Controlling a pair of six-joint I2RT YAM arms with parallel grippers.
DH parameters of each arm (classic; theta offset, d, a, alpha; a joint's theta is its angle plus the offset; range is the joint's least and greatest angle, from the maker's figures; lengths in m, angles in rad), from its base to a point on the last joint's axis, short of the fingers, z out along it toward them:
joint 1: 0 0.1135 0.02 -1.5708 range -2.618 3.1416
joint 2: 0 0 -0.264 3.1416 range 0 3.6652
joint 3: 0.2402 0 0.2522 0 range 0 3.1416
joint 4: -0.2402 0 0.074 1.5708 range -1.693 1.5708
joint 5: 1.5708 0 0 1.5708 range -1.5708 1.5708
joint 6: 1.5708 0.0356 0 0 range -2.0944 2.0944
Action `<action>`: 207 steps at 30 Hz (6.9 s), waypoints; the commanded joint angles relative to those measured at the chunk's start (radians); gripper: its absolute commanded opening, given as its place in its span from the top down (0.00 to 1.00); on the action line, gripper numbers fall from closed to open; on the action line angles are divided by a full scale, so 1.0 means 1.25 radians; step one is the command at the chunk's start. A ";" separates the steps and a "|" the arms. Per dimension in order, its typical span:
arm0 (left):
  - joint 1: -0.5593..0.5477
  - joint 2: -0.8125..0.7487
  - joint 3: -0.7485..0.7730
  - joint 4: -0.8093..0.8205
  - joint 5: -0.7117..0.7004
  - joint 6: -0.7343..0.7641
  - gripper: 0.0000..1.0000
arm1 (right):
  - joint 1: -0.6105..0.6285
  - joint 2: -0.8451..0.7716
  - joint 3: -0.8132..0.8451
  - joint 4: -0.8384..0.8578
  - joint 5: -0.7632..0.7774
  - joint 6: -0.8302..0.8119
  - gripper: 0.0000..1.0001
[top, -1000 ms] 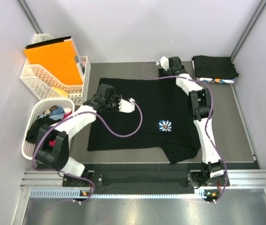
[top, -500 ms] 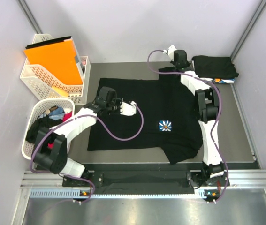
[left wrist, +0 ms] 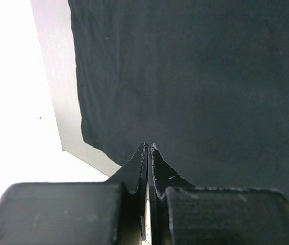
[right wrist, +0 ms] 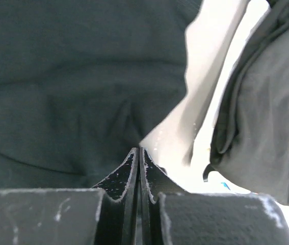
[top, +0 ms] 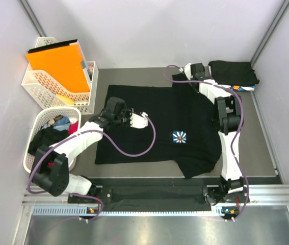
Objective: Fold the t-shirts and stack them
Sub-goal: Flatten out the tshirt, then grap the side of the flattened tshirt closest away from the robot with both arms
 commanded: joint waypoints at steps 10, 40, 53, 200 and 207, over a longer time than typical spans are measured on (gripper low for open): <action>-0.013 -0.025 -0.005 0.012 -0.015 -0.012 1.00 | -0.024 -0.101 0.073 0.036 -0.127 0.058 1.00; -0.016 0.040 0.039 0.017 -0.016 0.002 1.00 | 0.029 0.007 0.123 -0.086 -0.346 0.149 1.00; -0.016 0.046 0.045 0.023 -0.014 0.006 1.00 | 0.030 0.009 0.101 -0.097 -0.342 0.156 1.00; 0.154 0.553 0.392 0.229 -0.074 0.007 1.00 | -0.101 -0.102 0.002 -0.247 -0.218 0.031 1.00; 0.165 0.630 0.483 0.247 -0.083 0.012 1.00 | -0.099 -0.068 0.001 -0.228 -0.214 0.020 1.00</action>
